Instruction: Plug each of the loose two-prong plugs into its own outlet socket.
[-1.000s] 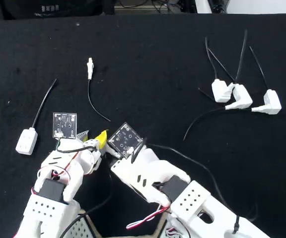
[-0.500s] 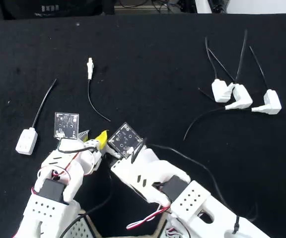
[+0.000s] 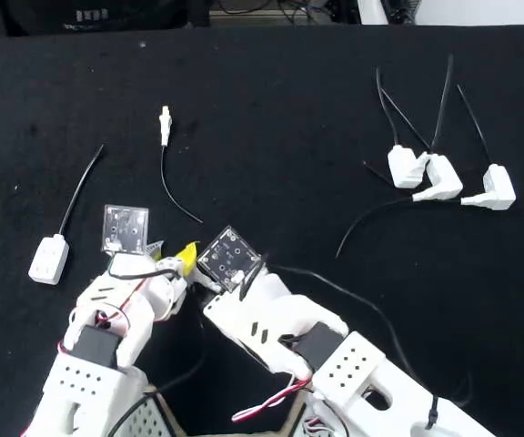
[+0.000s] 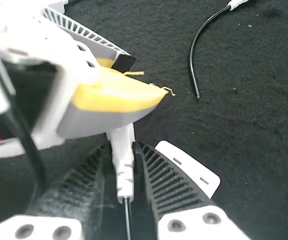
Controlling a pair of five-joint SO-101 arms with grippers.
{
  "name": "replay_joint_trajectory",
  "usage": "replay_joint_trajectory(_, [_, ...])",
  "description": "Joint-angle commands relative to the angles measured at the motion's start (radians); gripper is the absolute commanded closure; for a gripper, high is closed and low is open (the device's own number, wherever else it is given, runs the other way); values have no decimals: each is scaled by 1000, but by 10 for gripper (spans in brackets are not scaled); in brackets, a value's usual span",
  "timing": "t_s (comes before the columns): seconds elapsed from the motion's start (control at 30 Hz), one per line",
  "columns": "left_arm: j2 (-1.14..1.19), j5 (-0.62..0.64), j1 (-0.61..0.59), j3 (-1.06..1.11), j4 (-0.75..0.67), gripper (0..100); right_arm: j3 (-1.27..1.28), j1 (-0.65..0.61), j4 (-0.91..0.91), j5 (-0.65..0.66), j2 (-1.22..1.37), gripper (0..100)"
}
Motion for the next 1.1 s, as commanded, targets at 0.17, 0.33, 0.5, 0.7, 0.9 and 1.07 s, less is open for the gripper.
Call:
replay_joint_trajectory(0.17, [218,0,24,-58,-104,816,-22,25,-48,-5,-48,986])
replay_joint_trajectory(0.33, [219,26,22,-58,-106,815,-22,25,-48,-5,-48,987])
replay_joint_trajectory(0.5, [219,32,19,-62,-107,816,-21,26,-48,-3,-42,987])
replay_joint_trajectory(0.7, [218,41,-90,-104,-103,818,-38,28,94,64,-41,988])
replay_joint_trajectory(0.9, [218,135,-326,-145,-100,818,-64,21,230,114,-39,972])
replay_joint_trajectory(1.07, [218,242,-492,-156,-101,817,-94,-15,230,112,44,930])
